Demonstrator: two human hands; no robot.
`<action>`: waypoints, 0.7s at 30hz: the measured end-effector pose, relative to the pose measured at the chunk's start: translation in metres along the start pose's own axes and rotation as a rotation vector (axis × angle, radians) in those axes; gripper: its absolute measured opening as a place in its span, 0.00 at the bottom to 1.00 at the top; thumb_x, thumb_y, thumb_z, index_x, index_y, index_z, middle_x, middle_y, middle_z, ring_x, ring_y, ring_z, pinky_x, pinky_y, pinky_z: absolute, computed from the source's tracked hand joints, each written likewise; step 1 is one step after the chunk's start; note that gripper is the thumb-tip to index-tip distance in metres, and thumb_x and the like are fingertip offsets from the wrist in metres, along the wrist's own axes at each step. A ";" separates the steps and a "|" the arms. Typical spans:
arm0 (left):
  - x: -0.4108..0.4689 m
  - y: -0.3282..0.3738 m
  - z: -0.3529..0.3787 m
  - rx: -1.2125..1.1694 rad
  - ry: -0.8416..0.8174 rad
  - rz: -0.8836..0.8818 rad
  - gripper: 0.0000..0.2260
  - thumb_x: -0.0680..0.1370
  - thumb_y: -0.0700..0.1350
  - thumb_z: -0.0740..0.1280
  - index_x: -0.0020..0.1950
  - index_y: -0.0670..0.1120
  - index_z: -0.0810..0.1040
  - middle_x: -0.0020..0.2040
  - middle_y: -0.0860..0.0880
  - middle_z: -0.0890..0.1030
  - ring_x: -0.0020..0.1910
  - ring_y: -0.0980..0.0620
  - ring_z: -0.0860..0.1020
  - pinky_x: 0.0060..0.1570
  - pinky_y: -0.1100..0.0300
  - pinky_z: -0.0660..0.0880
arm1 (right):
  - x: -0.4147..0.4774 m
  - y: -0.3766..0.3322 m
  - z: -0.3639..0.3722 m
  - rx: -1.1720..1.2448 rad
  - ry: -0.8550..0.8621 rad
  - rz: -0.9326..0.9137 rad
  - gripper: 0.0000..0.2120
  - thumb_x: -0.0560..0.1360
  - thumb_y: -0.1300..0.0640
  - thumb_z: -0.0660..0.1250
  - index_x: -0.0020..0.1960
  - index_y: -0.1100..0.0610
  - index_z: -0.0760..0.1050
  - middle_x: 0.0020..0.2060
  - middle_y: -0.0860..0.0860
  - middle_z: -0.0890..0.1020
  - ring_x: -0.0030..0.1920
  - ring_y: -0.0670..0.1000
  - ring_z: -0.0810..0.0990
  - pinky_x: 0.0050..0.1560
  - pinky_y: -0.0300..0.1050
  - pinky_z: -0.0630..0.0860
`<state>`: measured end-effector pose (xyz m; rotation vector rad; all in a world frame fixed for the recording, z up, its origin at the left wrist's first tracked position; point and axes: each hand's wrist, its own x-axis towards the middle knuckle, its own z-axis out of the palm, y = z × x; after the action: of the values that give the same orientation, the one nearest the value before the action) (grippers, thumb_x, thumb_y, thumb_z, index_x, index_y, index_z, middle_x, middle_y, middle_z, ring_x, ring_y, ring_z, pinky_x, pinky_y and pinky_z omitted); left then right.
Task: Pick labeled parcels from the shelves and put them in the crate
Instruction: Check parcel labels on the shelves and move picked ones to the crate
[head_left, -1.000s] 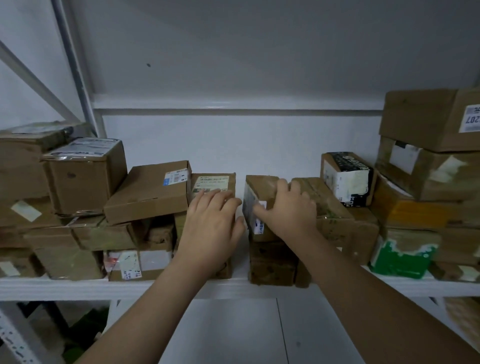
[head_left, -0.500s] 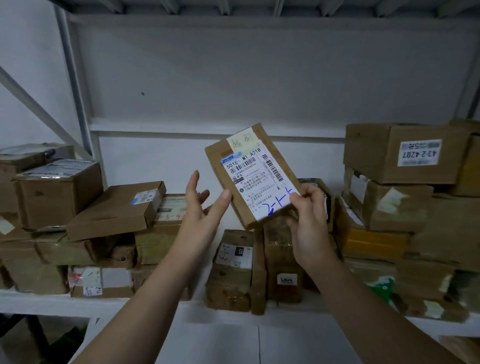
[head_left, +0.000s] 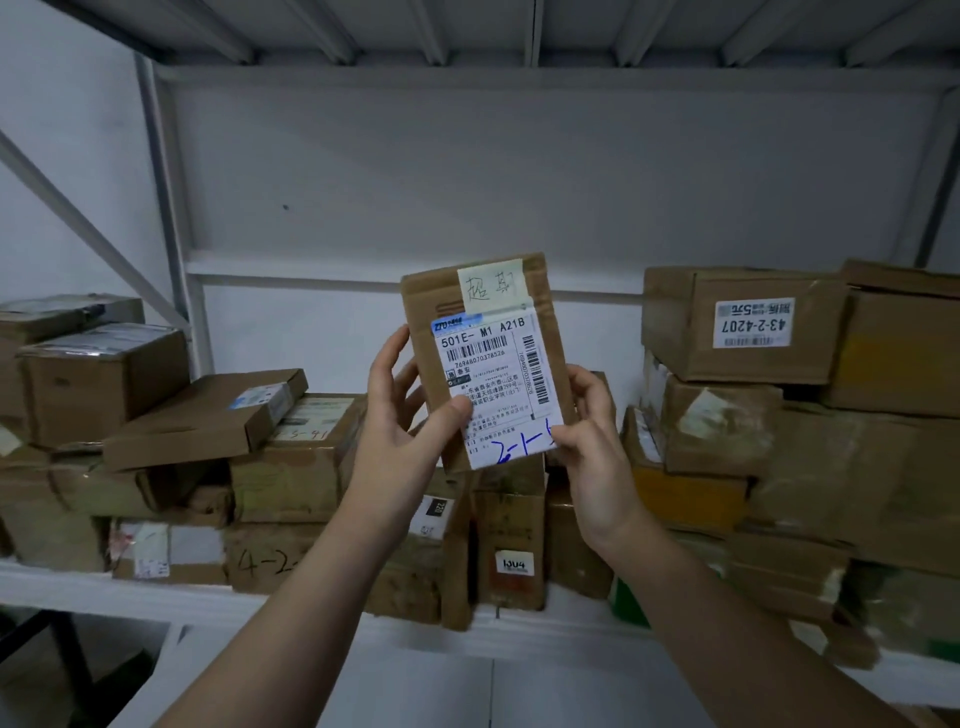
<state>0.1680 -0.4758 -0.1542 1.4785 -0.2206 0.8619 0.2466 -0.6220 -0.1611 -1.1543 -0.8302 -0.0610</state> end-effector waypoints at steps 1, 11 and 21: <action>-0.002 0.000 0.005 0.004 -0.001 0.018 0.30 0.72 0.46 0.69 0.69 0.63 0.62 0.65 0.50 0.75 0.61 0.52 0.76 0.55 0.47 0.78 | -0.003 -0.004 -0.002 -0.009 0.012 -0.008 0.17 0.69 0.58 0.60 0.57 0.50 0.67 0.45 0.41 0.82 0.46 0.39 0.81 0.41 0.33 0.77; -0.013 -0.007 0.074 -0.131 -0.162 0.042 0.23 0.76 0.45 0.67 0.66 0.64 0.64 0.59 0.62 0.77 0.60 0.55 0.77 0.50 0.57 0.79 | -0.028 -0.028 -0.040 -0.150 0.375 -0.019 0.14 0.73 0.47 0.68 0.52 0.49 0.66 0.51 0.53 0.81 0.48 0.49 0.83 0.44 0.43 0.81; -0.029 0.005 0.144 -0.281 -0.411 0.032 0.26 0.76 0.43 0.67 0.71 0.61 0.63 0.64 0.57 0.75 0.60 0.58 0.76 0.49 0.58 0.80 | -0.075 -0.078 -0.086 -0.299 0.654 -0.112 0.14 0.71 0.48 0.64 0.53 0.50 0.66 0.50 0.55 0.82 0.46 0.52 0.84 0.40 0.45 0.81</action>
<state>0.1977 -0.6200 -0.1486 1.3749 -0.6461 0.5176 0.2056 -0.7543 -0.1587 -1.2578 -0.3028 -0.6396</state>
